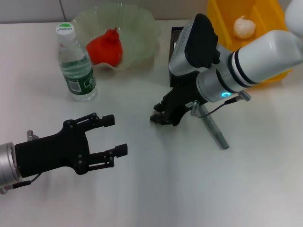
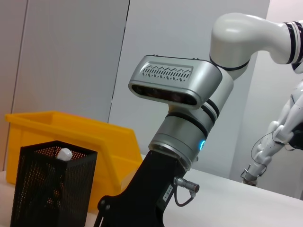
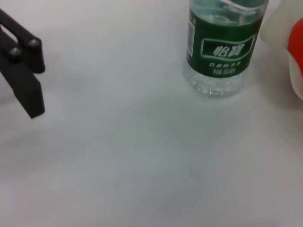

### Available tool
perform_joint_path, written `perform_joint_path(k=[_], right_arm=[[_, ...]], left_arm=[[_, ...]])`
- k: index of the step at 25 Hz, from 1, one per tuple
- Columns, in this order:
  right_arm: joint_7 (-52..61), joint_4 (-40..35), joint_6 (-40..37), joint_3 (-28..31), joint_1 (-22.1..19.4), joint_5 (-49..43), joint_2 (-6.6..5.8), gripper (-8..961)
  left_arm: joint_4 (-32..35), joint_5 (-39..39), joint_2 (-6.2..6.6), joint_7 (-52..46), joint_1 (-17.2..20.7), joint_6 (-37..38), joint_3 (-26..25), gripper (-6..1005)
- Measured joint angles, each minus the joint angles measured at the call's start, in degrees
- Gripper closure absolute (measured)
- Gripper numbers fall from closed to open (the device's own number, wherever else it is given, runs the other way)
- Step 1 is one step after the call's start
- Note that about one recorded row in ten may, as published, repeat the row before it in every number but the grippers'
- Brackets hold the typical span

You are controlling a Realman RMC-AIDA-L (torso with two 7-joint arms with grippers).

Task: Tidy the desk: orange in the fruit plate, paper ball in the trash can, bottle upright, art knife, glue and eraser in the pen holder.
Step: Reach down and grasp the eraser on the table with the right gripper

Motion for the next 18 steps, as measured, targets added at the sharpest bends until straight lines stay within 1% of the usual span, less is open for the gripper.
perform_joint_path(k=[5,6,7,8,11,12,13,18], right_arm=[[0.11,-0.83,-2.09,0.63,0.05,1.58,-0.39,692],[0.12,-1.35,-3.12,1.16,0.04,1.71,-0.44,694],[0.13,-2.99,-5.63,3.23,-0.37,1.75,-0.53,697],[0.13,-2.99,-5.63,3.23,-0.37,1.75,-0.53,699],[0.52,-7.20,-11.03,8.08,-1.65,1.43,-0.70,706],[1.34,-10.74,-14.93,11.32,-2.86,1.09,-0.91,708],[1.34,-10.74,-14.93,11.32,-2.86,1.09,-0.91,713],[4.26,-19.94,-23.67,21.10,-5.12,-1.26,-1.29,741]], left_arm=[[-0.01,0.00,0.11,0.00,-0.10,0.15,-0.05,184],[-0.01,0.00,0.13,0.00,-0.10,0.18,-0.05,184],[-0.01,0.00,0.15,0.00,-0.14,0.21,-0.05,184],[-0.01,0.00,0.15,0.00,-0.14,0.21,-0.05,184],[-0.01,0.00,0.18,0.00,-0.20,0.23,-0.05,184],[-0.02,0.00,0.22,0.00,-0.22,0.31,-0.05,184],[-0.02,0.00,0.22,0.00,-0.22,0.31,-0.05,184],[-0.01,0.00,0.25,-0.01,-0.28,0.41,-0.16,184]])
